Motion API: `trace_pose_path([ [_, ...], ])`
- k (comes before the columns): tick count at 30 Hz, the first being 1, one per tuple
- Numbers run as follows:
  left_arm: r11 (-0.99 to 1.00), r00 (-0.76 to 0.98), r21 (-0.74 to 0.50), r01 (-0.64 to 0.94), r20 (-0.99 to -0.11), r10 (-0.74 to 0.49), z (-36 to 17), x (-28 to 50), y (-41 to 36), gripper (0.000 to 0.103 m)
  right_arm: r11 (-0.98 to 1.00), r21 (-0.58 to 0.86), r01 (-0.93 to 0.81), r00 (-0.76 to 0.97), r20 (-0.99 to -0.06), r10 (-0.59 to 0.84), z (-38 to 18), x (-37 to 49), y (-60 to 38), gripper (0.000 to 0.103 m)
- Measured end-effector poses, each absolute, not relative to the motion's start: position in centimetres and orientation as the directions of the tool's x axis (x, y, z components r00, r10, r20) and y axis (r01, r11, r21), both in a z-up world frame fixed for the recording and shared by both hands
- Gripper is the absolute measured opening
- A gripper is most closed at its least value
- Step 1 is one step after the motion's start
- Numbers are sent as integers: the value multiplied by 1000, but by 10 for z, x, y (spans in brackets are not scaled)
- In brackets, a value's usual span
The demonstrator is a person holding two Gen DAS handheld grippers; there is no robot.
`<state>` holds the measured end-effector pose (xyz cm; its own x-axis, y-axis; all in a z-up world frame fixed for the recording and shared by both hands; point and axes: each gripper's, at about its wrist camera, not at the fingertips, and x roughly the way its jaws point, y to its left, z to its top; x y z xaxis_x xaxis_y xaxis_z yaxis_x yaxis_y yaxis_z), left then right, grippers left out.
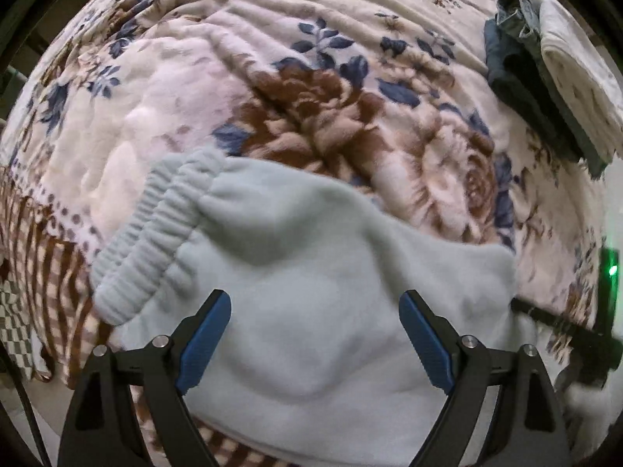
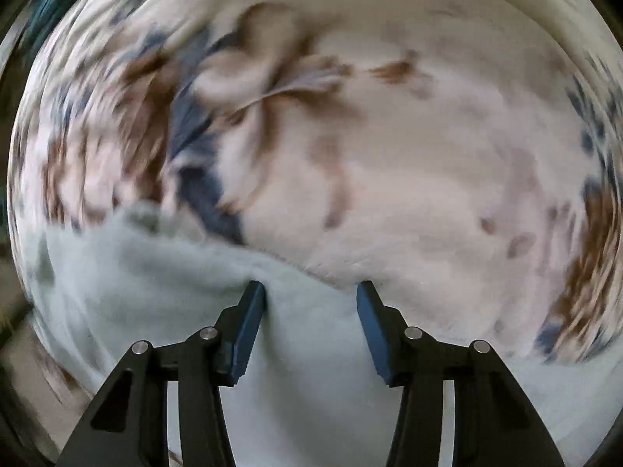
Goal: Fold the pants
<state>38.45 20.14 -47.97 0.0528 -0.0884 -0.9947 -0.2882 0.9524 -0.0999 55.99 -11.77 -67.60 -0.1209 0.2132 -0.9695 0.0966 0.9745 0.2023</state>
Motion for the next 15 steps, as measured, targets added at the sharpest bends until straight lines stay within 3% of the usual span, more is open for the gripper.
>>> trace_pose_path([
  [2,950,61,-114,-292,-993,-100,-477,375,210,89,944,278,179,-87,-951,297,-665,557,-134,1],
  [5,954,66,-117,-277,-993,-103,-481,367,216,89,869,446,215,-167,-860,483,-664,554,-139,1],
  [8,944,80,-141,-300,-989,-122,-479,359,225,89,902,419,104,-179,-884,431,-653,551,-136,4],
  [10,935,101,-140,-324,-988,-113,-475,351,232,89,929,368,39,-141,-919,369,-630,539,-137,22],
  [11,929,128,-136,-343,-987,-97,-470,345,238,89,929,368,42,-111,-922,370,-619,528,-141,59],
  [12,923,147,-142,-357,-985,-94,-468,340,242,89,921,383,67,-58,-920,387,-605,511,-150,86],
  [15,901,149,-169,-401,-982,-118,-469,322,251,89,891,413,186,1,-907,421,-591,451,-162,87],
])
